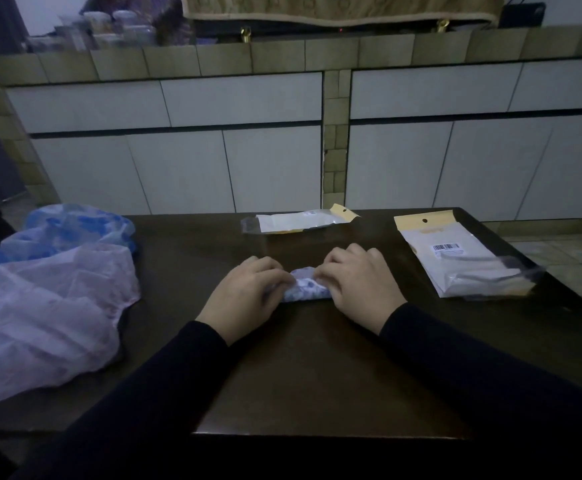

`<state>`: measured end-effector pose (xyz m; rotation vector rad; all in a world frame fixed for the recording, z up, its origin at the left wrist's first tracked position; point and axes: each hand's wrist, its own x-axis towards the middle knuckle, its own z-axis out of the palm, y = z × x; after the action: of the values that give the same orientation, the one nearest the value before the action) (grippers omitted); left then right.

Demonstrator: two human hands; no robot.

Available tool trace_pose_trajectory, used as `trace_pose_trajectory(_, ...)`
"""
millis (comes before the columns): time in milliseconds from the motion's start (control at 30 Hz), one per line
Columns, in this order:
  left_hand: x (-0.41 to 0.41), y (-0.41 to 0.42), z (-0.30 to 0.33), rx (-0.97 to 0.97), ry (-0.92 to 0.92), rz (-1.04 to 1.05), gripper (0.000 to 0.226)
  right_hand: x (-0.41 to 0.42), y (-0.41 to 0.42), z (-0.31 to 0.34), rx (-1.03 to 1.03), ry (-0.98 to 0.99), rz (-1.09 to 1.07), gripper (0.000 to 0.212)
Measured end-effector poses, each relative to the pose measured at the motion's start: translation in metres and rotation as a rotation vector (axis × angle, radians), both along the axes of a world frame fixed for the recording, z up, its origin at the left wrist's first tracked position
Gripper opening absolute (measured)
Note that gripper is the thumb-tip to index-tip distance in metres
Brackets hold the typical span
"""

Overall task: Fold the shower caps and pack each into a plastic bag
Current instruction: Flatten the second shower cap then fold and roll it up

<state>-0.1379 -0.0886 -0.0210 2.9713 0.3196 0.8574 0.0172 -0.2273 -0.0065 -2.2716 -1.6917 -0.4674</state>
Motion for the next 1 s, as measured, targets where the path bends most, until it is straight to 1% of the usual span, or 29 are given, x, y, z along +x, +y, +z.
trace_pose_trajectory(100,-0.002,0.000,0.001,-0.058,0.015,0.004,0.027,0.001,-0.002,-0.001,-0.063,-0.005,0.024,0.030)
trace_pose_trajectory(233,0.000,0.002,0.003,-0.153,0.146,0.054,0.039,0.002,-0.004,-0.005,-0.196,0.011,-0.027,0.046)
trace_pose_trajectory(333,0.002,0.005,0.006,-0.192,0.203,0.074,0.038,0.003,-0.004,-0.004,-0.229,0.020,-0.044,0.045)
trace_pose_trajectory(433,0.003,0.005,0.006,-0.164,0.214,0.077,0.036,0.005,-0.003,-0.002,-0.246,0.012,-0.035,0.044)
trace_pose_trajectory(533,0.001,0.004,0.004,-0.118,0.221,0.084,0.036,0.005,-0.004,0.000,-0.249,0.001,-0.005,0.042)
trace_pose_trajectory(600,-0.001,0.003,0.003,-0.096,0.219,0.085,0.035,0.006,-0.006,0.001,-0.231,0.034,0.028,0.040)
trace_pose_trajectory(700,-0.003,0.000,0.001,-0.073,0.201,0.096,0.032,0.007,-0.009,-0.001,-0.143,0.127,0.053,0.028)
trace_pose_trajectory(767,-0.004,-0.002,0.001,-0.059,0.184,0.099,0.031,0.006,-0.010,-0.002,-0.118,0.117,0.054,0.023)
trace_pose_trajectory(933,-0.007,-0.007,0.002,-0.067,0.166,0.092,0.027,0.009,-0.009,0.001,-0.104,0.143,0.035,0.025)
trace_pose_trajectory(1000,-0.007,-0.008,0.004,-0.094,0.163,0.102,0.030,0.010,-0.008,0.002,-0.107,0.155,0.018,0.027)
